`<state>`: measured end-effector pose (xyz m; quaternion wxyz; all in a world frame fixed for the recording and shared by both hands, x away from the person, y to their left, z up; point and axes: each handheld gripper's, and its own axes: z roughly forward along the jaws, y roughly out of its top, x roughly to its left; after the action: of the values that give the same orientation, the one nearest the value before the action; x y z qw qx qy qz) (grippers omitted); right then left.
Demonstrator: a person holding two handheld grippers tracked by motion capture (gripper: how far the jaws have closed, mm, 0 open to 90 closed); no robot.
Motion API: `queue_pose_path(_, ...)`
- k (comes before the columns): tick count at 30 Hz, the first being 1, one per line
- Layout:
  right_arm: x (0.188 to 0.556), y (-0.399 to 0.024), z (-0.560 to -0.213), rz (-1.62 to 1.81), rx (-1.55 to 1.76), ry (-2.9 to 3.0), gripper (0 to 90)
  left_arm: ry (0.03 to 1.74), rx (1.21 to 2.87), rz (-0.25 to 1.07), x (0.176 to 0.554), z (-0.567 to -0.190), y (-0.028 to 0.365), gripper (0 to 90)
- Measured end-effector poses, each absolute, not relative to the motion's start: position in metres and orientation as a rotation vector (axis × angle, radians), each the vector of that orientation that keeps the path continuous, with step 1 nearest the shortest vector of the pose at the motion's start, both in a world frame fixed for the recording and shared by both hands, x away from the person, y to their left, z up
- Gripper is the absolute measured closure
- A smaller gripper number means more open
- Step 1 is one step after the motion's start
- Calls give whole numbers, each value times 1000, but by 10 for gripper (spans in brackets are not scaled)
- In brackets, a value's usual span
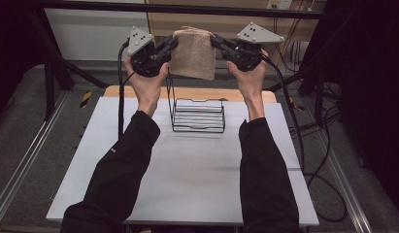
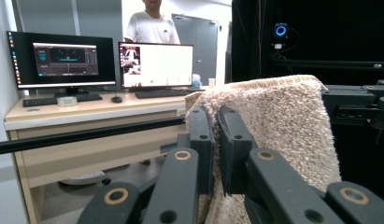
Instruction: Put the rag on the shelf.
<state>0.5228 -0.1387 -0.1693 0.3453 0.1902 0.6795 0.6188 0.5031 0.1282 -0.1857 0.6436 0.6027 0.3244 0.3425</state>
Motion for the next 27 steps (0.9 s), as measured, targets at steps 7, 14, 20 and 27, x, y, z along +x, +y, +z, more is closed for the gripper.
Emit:
queue_pose_path(7, 538, -138, -179, 1595, 533, 1778, 885, 743, 1385, 788, 510, -192, 129, 849)
queue_pose_path(14, 546, -135, -186, 1590, 537, 1793, 885, 763, 1396, 785, 516, -200, 129, 849)
queue_pose_path(20, 549, -135, -189, 1581, 535, 1803, 884, 763, 1409, 788, 518, -205, 127, 849)
queue_pose_path(27, 553, -141, -196, 1552, 557, 1823, 884, 762, 1419, 786, 521, -211, 125, 848)
